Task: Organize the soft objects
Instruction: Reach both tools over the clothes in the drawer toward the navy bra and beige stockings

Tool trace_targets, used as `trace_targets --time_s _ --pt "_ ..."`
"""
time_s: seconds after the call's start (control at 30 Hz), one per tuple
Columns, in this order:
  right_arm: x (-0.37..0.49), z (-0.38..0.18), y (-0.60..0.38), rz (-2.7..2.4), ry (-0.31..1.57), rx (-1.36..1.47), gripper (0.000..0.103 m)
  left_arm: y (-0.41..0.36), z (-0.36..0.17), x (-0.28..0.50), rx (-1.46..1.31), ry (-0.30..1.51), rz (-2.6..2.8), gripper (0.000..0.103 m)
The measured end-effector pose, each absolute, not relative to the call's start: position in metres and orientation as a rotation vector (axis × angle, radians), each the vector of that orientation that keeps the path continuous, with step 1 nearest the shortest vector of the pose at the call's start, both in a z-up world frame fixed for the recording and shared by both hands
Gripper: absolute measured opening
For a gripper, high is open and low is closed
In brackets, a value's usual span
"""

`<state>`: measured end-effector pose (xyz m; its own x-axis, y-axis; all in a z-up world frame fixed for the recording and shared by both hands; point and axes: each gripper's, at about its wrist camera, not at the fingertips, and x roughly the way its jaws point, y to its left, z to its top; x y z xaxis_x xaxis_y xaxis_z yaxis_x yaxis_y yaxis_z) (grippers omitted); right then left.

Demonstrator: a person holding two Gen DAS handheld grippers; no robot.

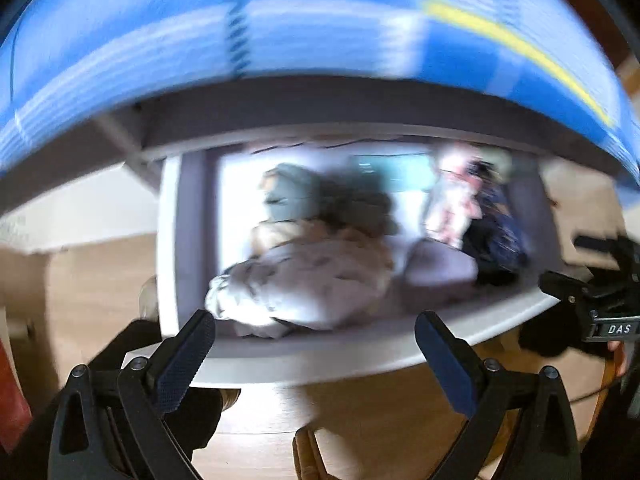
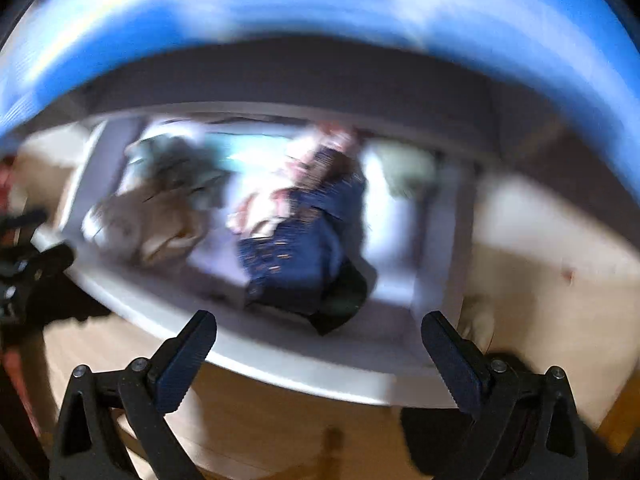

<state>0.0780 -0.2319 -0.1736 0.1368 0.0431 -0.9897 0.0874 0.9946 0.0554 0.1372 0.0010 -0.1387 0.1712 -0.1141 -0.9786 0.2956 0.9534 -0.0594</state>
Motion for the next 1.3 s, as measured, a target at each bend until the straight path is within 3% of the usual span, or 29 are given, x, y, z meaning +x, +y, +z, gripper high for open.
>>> trace_targets --time_s 0.33,0.63,1.3 --pt "0.082 -0.22 -0.228 -0.138 1.508 0.197 0.103 -0.005 -0.195 0.136 0.235 1.415 -0.137 0.102" --pt "0.074 -0.221 -0.229 -0.154 1.46 0.222 0.103 0.0 -0.202 0.132 0.176 1.424 -0.153 0.102" --pt "0.042 -0.234 -0.206 -0.193 1.652 0.222 0.103 0.012 -0.242 0.104 0.179 1.665 -0.196 0.102"
